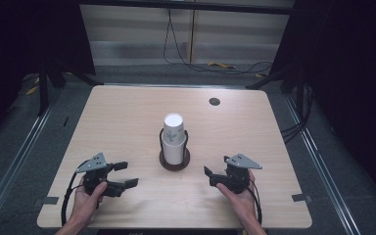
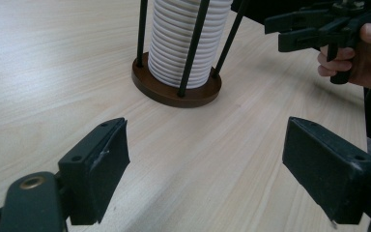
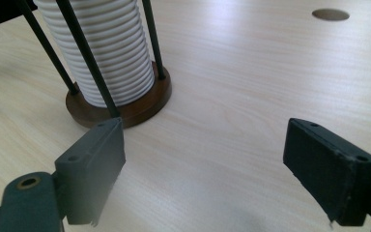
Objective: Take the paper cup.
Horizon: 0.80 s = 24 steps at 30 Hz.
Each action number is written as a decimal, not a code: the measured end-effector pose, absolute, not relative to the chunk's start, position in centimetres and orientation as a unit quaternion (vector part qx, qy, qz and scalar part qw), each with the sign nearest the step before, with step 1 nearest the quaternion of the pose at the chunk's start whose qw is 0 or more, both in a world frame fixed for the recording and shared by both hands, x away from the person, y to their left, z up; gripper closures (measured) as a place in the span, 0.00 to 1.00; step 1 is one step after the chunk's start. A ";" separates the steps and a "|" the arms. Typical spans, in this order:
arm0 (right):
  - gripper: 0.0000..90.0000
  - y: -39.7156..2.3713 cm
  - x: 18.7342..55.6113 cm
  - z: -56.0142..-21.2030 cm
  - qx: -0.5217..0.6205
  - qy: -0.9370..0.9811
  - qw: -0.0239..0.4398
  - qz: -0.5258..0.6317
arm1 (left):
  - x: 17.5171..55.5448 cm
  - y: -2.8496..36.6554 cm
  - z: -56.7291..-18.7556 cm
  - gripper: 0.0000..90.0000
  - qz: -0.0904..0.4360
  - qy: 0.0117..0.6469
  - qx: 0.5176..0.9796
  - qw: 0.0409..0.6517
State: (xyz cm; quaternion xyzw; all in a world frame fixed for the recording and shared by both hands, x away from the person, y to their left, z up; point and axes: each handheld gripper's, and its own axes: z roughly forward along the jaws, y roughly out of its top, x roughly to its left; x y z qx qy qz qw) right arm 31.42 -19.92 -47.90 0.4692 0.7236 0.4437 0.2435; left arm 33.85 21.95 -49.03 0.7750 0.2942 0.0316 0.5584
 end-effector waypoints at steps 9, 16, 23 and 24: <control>0.16 -19.9 31.2 -47.5 0.454 0.728 0.244 0.453 | 33.6 21.6 -49.1 0.18 0.022 0.292 0.778 0.556; 0.15 -19.6 31.1 -47.0 0.441 0.732 0.238 0.462 | 33.5 20.8 -49.1 0.17 0.025 0.285 0.783 0.553; 0.18 -19.0 31.3 -46.2 0.429 0.732 0.237 0.473 | 33.4 20.9 -49.1 0.17 0.028 0.284 0.786 0.549; 0.18 -19.0 31.3 -46.2 0.429 0.732 0.237 0.473 | 33.3 20.8 -49.1 0.17 0.025 0.283 0.786 0.550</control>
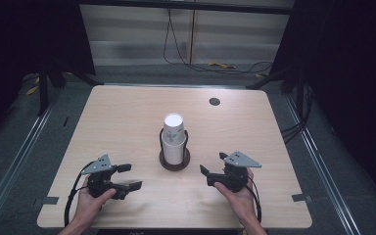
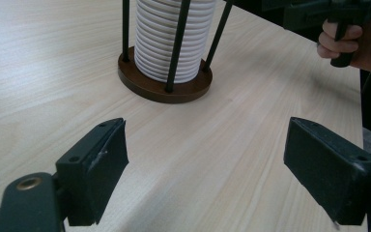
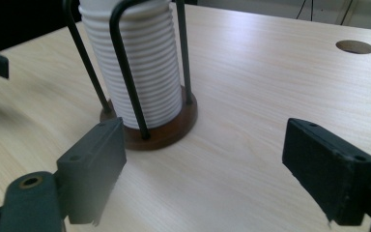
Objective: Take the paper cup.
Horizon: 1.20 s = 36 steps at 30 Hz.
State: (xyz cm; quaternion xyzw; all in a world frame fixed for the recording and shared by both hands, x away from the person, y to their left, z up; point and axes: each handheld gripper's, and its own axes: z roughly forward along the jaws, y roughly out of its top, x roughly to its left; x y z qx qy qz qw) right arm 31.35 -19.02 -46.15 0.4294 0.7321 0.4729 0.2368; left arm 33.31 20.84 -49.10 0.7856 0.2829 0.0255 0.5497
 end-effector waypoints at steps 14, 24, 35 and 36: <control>0.26 -16.4 33.9 -43.0 0.392 0.728 0.214 0.521 | 33.0 20.7 -49.2 0.18 0.024 0.282 0.790 0.544; 0.27 -15.7 34.9 -41.9 0.386 0.732 0.183 0.531 | 32.9 21.0 -49.1 0.18 0.019 0.278 0.788 0.549; 0.20 -13.4 36.2 -40.5 0.366 0.753 0.172 0.518 | 32.8 21.1 -49.1 0.18 0.019 0.277 0.790 0.547; 0.20 -13.3 36.4 -40.5 0.367 0.752 0.174 0.519 | 32.8 21.1 -49.0 0.18 0.020 0.277 0.790 0.546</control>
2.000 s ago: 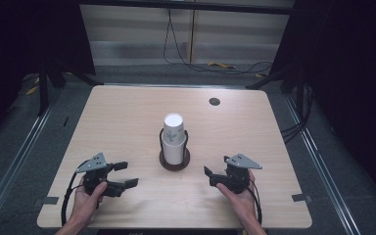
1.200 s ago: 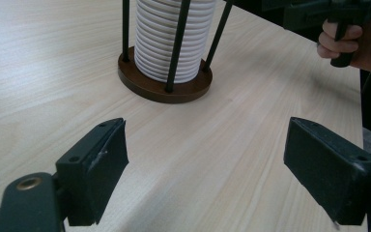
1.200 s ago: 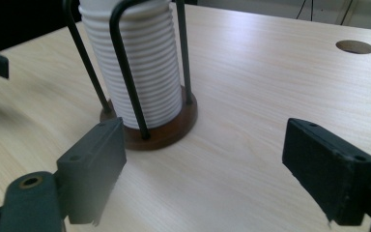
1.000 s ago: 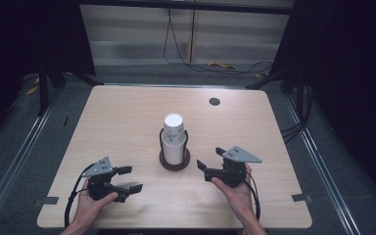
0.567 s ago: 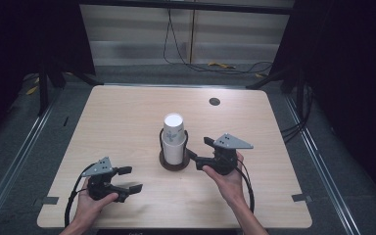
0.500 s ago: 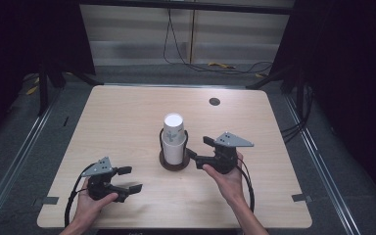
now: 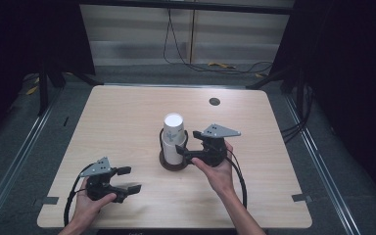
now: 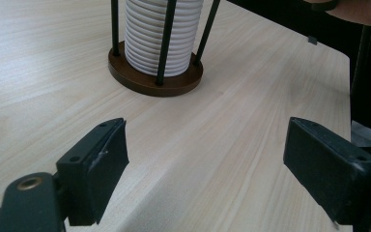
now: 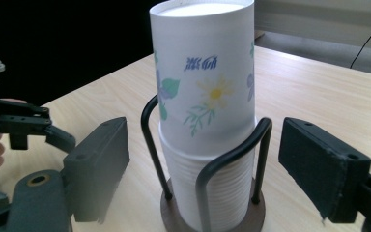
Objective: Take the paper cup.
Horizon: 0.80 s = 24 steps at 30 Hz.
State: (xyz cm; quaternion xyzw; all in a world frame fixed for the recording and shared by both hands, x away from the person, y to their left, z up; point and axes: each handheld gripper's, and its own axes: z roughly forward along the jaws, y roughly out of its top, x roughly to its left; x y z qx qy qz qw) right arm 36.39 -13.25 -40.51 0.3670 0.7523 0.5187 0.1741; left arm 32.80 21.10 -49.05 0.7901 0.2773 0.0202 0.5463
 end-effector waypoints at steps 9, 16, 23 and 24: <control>0.19 -12.5 37.8 -39.4 0.360 0.755 0.161 0.525 | 32.9 21.3 -49.1 0.17 0.017 0.278 0.789 0.548; 0.24 -11.7 39.0 -38.7 0.361 0.756 0.156 0.523 | 32.9 21.3 -49.1 0.17 0.019 0.276 0.791 0.546; 0.25 -11.1 40.3 -38.4 0.354 0.772 0.154 0.505 | 33.0 21.4 -49.3 0.18 0.021 0.278 0.795 0.539; 0.25 -11.1 40.5 -38.4 0.356 0.770 0.152 0.508 | 32.9 21.3 -49.3 0.18 0.021 0.277 0.797 0.537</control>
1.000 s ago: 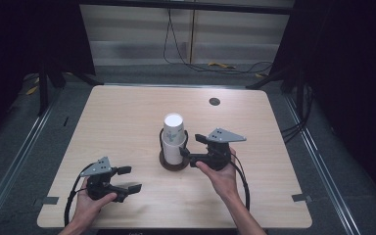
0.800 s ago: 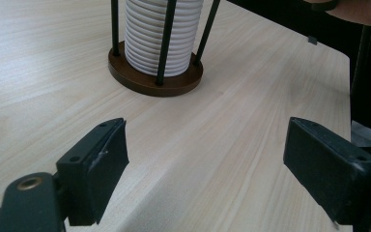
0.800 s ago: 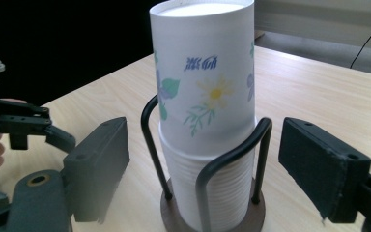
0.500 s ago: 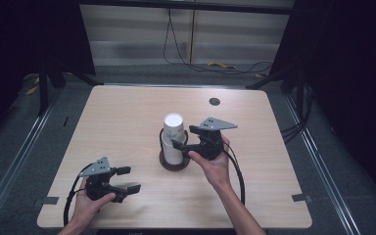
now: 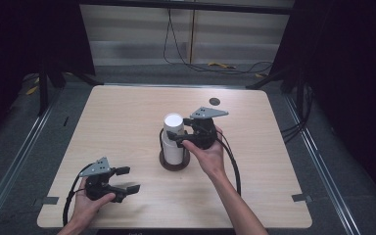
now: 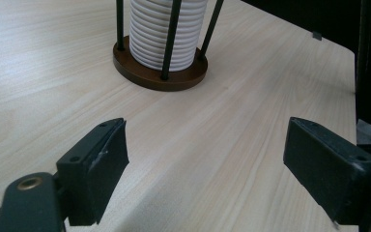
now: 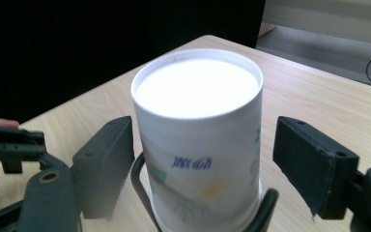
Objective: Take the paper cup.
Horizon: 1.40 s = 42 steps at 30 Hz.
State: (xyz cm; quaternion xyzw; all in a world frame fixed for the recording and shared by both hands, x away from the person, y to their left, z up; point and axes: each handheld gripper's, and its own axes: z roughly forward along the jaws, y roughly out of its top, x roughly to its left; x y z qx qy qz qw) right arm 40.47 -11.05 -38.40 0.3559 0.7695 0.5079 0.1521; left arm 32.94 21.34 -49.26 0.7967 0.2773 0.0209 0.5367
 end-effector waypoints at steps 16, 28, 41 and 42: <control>0.28 -10.1 41.7 -37.8 0.346 0.784 0.134 0.498 | 32.9 21.3 -49.4 0.18 0.017 0.274 0.801 0.532; 0.32 -10.0 41.9 -37.9 0.348 0.781 0.135 0.501 | 33.0 21.2 -49.5 0.18 0.016 0.270 0.810 0.521; 0.35 -10.0 41.7 -37.6 0.351 0.775 0.143 0.507 | 33.0 21.1 -49.7 0.18 0.014 0.271 0.812 0.518; 0.35 -10.1 41.7 -37.5 0.352 0.774 0.144 0.507 | 33.0 21.1 -49.7 0.18 0.014 0.271 0.811 0.518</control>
